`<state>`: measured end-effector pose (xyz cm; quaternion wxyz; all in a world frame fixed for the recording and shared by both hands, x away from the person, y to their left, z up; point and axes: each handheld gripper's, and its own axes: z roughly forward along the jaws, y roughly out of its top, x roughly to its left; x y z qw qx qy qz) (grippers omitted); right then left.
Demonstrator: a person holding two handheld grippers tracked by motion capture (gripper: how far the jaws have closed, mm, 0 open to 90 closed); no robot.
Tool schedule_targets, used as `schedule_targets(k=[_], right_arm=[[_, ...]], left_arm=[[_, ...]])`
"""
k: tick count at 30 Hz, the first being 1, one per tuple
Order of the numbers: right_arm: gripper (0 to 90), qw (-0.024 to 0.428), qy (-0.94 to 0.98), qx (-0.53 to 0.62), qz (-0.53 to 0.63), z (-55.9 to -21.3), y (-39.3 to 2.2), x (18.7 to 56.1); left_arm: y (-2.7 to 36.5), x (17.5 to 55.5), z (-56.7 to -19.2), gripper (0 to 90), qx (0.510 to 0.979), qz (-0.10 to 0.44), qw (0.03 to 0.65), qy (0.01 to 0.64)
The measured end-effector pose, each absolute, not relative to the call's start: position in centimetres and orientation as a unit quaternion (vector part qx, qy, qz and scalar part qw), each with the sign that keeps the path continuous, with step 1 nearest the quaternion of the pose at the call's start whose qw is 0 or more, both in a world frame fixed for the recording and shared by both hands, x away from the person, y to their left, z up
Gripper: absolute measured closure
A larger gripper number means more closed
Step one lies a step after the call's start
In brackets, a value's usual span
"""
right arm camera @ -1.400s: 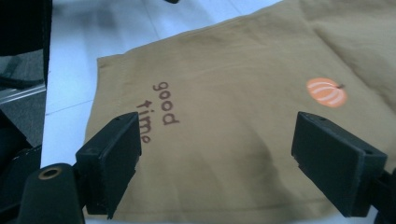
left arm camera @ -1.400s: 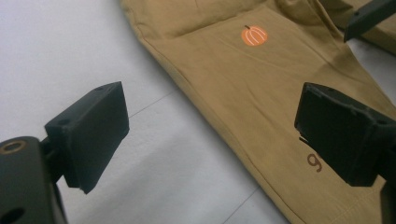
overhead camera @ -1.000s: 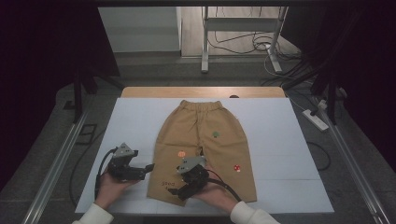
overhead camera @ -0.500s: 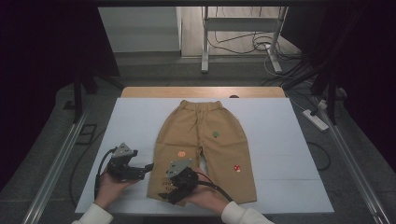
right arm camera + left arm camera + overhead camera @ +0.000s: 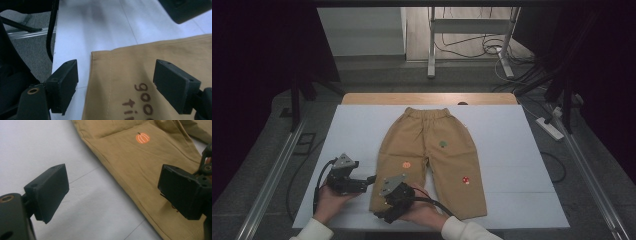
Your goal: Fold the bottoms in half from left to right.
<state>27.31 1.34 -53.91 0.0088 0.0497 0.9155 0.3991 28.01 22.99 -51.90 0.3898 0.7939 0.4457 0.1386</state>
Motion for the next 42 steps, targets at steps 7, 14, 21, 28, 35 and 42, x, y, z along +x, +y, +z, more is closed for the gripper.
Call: schedule_targets(k=[7,14,21,28,35,42], right_arm=[[24.2,0.01,0.919,0.047,0.392,-54.4,2.1,27.3],[54.4,0.032,0.92,0.05,0.388,-54.3,1.9,27.3],[86.4,0.035,0.92,0.049,0.387,-53.7,1.0,28.1],[86.4,0.023,0.911,0.053,0.409,-52.3,-0.1,28.0],[86.3,0.021,0.907,0.048,0.418,-52.0,-1.1,27.7],[86.3,0.017,0.907,0.051,0.418,-52.0,-1.2,27.7]], left_arm=[[23.1,28.0,-52.0,9.8,0.794,0.139,0.388,0.447],[23.1,28.0,-52.0,9.8,0.791,0.139,0.389,0.451],[23.2,28.0,-52.0,9.8,0.792,0.141,0.388,0.45],[23.4,28.0,-51.9,9.8,0.79,0.141,0.389,0.453],[23.0,28.7,-51.3,10.0,0.786,0.14,0.398,0.452],[22.4,29.8,-50.9,10.6,0.79,0.136,0.397,0.447]])
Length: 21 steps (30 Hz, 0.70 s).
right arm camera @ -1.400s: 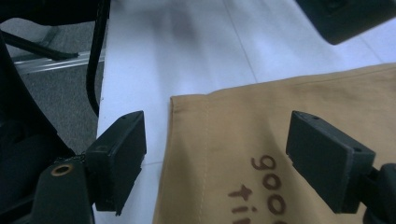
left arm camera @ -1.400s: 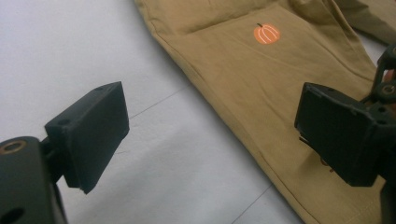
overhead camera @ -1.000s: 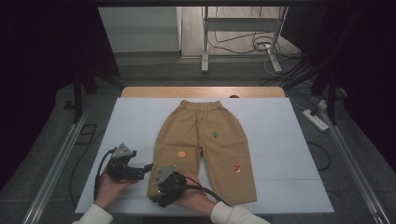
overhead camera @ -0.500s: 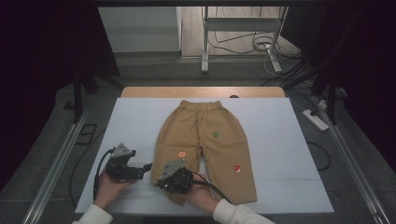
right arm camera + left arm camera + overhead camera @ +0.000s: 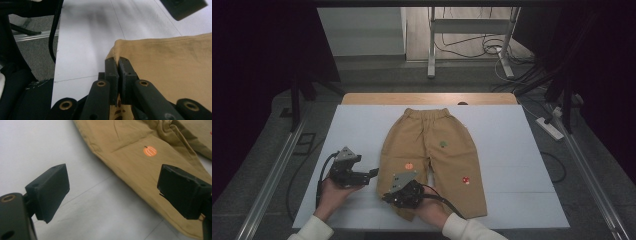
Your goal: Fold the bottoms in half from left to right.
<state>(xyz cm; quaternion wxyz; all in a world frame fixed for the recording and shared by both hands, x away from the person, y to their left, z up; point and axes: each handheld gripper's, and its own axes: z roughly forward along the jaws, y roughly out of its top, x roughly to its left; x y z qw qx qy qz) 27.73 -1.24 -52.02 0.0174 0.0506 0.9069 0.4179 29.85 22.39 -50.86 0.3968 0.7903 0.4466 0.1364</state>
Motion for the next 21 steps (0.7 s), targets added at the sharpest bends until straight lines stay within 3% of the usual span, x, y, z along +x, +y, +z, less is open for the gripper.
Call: schedule_targets(k=[21], right_arm=[[86.3,0.019,0.906,0.048,0.421,-51.9,-1.6,27.5]], left_arm=[[20.6,34.1,-50.3,11.2,0.799,0.13,0.382,0.446]])
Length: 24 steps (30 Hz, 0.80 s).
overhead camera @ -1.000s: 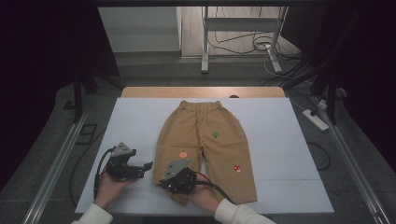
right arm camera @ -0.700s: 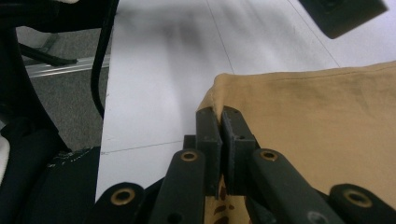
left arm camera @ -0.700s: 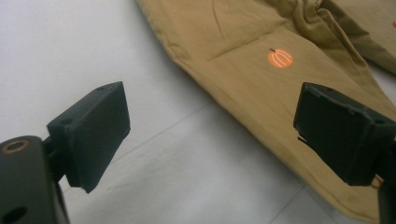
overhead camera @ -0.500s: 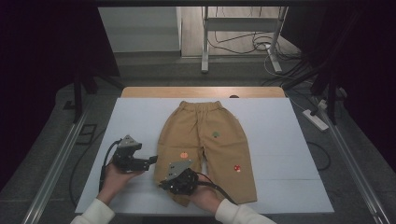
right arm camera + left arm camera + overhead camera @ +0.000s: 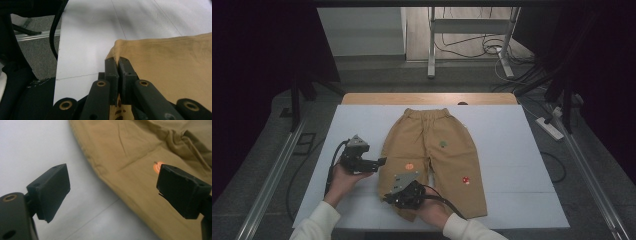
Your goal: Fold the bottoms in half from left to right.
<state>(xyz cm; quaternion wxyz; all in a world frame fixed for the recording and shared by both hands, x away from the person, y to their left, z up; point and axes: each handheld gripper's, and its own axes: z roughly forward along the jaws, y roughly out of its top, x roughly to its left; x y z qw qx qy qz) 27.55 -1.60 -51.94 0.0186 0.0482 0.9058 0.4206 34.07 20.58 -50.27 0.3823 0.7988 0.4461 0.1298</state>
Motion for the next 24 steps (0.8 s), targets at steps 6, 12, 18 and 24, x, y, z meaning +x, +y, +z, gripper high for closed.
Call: schedule_targets(k=[6,12,18,24], right_arm=[[86.3,0.016,0.907,0.049,0.419,-52.0,-1.6,27.6],[86.3,0.016,0.905,0.05,0.422,-52.0,-1.6,27.6],[86.3,0.015,0.904,0.05,0.425,-51.9,-1.7,27.6],[86.3,0.016,0.905,0.048,0.422,-52.0,-1.7,27.6]], left_arm=[[19.9,34.7,-49.6,11.4,0.799,0.13,0.391,0.438],[19.4,35.4,-49.5,11.3,0.804,0.126,0.385,0.436],[19.3,36.2,-49.3,11.6,0.801,0.128,0.388,0.438],[18.8,37.6,-49.4,11.6,0.801,0.125,0.384,0.442]])
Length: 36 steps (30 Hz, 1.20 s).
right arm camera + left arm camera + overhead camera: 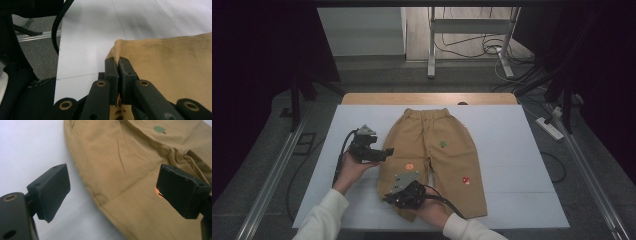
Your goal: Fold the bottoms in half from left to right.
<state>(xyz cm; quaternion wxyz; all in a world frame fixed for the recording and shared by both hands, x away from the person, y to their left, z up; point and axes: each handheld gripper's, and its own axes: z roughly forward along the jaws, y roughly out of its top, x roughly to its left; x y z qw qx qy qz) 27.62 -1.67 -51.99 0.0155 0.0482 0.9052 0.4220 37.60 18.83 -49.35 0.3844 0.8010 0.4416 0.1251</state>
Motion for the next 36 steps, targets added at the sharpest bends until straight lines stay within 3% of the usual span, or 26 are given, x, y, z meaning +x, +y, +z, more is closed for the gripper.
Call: schedule_targets(k=[22,36], right_arm=[[86.3,0.012,0.907,0.047,0.417,-52.2,-1.7,27.6],[86.3,0.01,0.908,0.049,0.415,-52.4,-1.7,27.6]], left_arm=[[17.9,43.4,-50.0,13.8,0.791,0.12,0.376,0.468],[17.1,45.0,-51.4,15.4,0.802,0.114,0.357,0.465]])
